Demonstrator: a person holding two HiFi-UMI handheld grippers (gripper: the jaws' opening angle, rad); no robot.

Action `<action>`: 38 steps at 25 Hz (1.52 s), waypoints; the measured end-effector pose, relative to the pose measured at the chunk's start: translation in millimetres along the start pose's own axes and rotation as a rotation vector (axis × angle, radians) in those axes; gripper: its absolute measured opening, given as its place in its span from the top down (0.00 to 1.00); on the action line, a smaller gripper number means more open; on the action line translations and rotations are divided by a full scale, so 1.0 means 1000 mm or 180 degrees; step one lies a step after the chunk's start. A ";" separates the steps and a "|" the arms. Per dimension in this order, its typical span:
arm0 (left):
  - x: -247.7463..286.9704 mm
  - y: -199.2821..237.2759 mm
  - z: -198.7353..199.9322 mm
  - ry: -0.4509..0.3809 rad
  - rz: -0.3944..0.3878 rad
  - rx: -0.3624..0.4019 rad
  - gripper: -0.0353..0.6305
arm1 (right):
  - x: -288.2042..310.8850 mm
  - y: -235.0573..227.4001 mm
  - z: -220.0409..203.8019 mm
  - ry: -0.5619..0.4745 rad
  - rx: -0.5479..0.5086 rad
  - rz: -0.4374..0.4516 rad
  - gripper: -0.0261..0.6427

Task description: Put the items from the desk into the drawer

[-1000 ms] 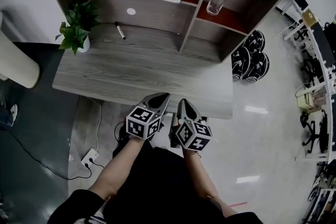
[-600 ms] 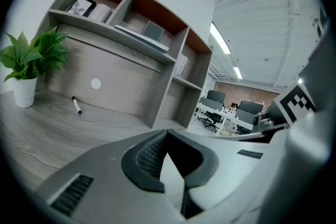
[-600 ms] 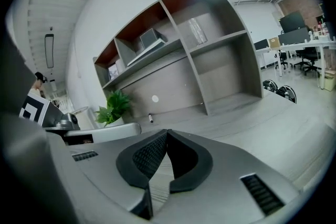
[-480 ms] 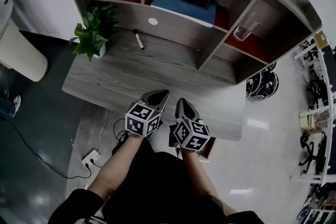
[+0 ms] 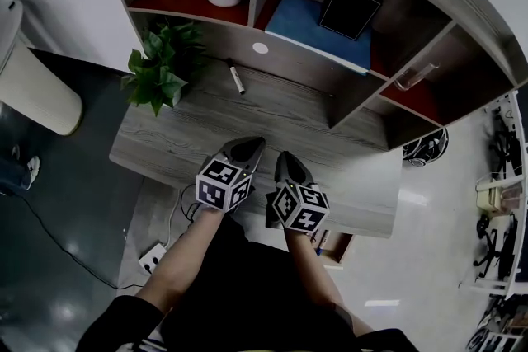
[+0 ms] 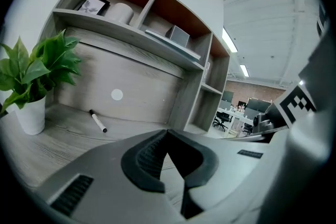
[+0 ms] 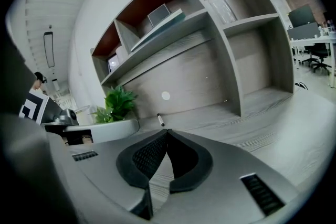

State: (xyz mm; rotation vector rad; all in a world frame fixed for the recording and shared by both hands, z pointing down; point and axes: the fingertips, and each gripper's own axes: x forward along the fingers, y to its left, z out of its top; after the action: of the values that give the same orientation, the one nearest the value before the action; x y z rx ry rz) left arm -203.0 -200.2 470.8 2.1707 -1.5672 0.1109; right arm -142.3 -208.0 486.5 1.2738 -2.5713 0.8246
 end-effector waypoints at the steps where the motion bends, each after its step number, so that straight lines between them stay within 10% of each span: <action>1: 0.000 0.007 0.002 0.0009 0.0008 0.0003 0.95 | 0.006 0.004 0.001 0.0004 0.0002 0.0002 0.97; 30: -0.026 0.131 0.011 0.0212 0.0051 0.0112 0.95 | 0.152 0.071 -0.009 0.0356 -0.0179 0.0015 0.97; 38: -0.041 0.143 0.010 0.0179 0.0056 -0.0003 0.95 | 0.226 0.085 -0.007 0.0776 -0.0799 0.0374 0.79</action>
State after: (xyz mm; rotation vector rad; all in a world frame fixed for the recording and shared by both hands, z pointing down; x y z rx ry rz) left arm -350.1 -203.3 493.6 2.1347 -1.5547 0.1753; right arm -350.4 -318.7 540.8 0.8995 -2.4751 0.6084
